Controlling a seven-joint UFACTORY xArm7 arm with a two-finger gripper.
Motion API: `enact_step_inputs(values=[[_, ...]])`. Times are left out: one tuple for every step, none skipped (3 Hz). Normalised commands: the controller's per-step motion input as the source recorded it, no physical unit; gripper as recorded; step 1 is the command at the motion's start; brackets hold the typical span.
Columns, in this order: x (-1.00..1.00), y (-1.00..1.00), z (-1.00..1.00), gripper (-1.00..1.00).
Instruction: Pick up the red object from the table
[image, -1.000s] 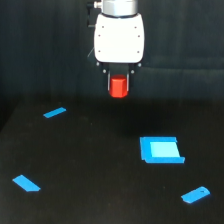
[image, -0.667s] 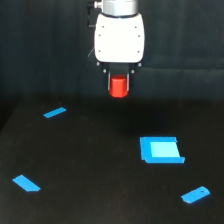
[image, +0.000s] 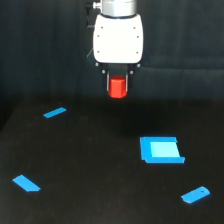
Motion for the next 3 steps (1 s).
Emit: enact_step_inputs(values=[[-0.08,0.03,-0.01,-0.95],[0.05,0.00,-0.04,-0.93],[0.03,0.02,0.06,-0.93]])
